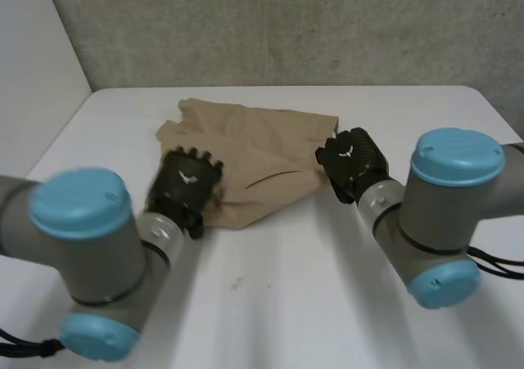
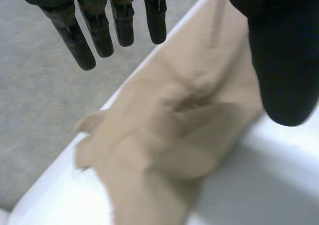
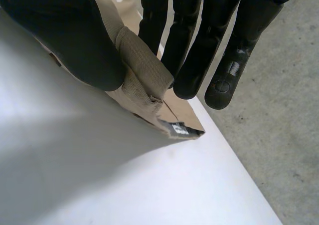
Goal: Fold the shorts.
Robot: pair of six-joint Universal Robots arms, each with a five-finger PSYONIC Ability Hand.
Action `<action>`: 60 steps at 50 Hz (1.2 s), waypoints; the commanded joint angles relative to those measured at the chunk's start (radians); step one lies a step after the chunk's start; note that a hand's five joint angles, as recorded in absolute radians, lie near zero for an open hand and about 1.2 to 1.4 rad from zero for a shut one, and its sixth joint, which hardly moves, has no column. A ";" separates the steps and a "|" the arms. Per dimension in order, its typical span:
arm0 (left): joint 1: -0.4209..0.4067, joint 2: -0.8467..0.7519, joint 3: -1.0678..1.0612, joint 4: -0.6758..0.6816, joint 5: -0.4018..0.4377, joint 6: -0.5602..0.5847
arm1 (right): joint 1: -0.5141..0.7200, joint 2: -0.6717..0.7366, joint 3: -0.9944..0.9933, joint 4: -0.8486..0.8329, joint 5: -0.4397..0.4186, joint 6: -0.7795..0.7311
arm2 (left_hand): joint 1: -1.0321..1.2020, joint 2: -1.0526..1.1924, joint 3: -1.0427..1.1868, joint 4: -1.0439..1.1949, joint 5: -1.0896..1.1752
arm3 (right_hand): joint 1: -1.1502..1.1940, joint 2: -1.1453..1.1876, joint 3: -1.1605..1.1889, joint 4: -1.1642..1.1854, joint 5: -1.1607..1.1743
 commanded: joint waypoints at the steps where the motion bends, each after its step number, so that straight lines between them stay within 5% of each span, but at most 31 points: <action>1: 0.156 0.051 0.041 -0.020 0.023 -0.075 | -0.061 -0.056 0.118 -0.005 -0.070 0.001 | -0.015 0.006 0.005 0.006 0.017 | 0.431 0.224 0.213 0.207 0.257; 9: 0.232 -0.014 0.082 -0.081 0.224 -0.248 | -0.085 -0.050 0.148 -0.017 -0.099 0.007 | 0.167 0.187 0.187 0.188 0.198 | 0.431 0.224 0.213 0.207 0.257; 14: 0.251 -0.068 0.108 -0.142 0.273 -0.287 | -0.091 -0.035 0.148 -0.024 -0.099 0.007 | 0.261 0.282 0.281 0.282 0.293 | 0.431 0.224 0.213 0.207 0.257; 42: 0.311 -0.248 0.191 -0.198 0.272 -0.179 | -0.094 0.008 0.145 -0.037 -0.101 0.007 | 0.502 0.523 0.522 0.523 0.534 | 0.431 0.224 0.213 0.207 0.257; 50: 0.325 -0.265 0.185 -0.165 0.272 -0.149 | -0.098 0.003 0.140 -0.036 -0.096 0.010 | 0.968 0.989 0.988 0.989 1.000 | 0.431 0.224 0.213 0.207 0.257; 55: 0.325 -0.239 0.167 -0.165 0.272 -0.149 | -0.115 -0.006 0.135 -0.022 -0.093 0.105 | 1.100 1.121 1.120 1.122 1.132 | -0.259 -0.466 -0.477 -0.483 -0.433; 60: 0.323 -0.177 0.127 -0.165 0.273 -0.153 | -0.138 -0.037 0.108 0.044 -0.104 0.297 | 1.100 1.121 1.120 1.122 1.132 | -0.496 -0.702 -0.714 -0.720 -0.670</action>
